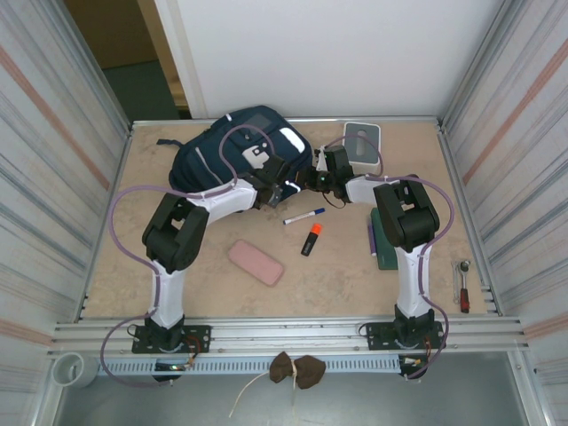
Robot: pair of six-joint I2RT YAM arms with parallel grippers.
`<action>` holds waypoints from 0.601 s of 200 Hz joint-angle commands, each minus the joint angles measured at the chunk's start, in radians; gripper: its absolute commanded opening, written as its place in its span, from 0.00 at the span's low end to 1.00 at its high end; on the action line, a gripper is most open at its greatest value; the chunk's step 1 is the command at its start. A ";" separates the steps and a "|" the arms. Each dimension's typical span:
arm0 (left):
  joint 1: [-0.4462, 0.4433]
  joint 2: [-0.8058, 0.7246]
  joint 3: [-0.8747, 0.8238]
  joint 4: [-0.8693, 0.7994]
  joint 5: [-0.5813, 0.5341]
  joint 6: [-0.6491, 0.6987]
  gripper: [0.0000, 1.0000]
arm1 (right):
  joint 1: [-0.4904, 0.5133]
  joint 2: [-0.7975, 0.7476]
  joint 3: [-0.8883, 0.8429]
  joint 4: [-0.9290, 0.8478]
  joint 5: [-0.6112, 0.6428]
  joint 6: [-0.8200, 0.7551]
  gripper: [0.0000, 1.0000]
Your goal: Pack the student bag
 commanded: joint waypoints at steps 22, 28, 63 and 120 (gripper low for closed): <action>0.007 -0.057 -0.028 -0.046 -0.013 0.004 0.29 | -0.003 -0.002 -0.034 -0.068 -0.015 0.016 0.16; 0.007 -0.058 -0.029 -0.045 -0.011 0.004 0.28 | -0.004 -0.003 -0.035 -0.068 -0.015 0.016 0.16; 0.007 -0.072 -0.032 -0.046 0.000 0.004 0.23 | -0.004 -0.001 -0.036 -0.068 -0.015 0.017 0.16; 0.056 -0.143 -0.094 -0.013 0.143 -0.040 0.18 | -0.008 -0.005 -0.035 -0.076 -0.004 0.012 0.16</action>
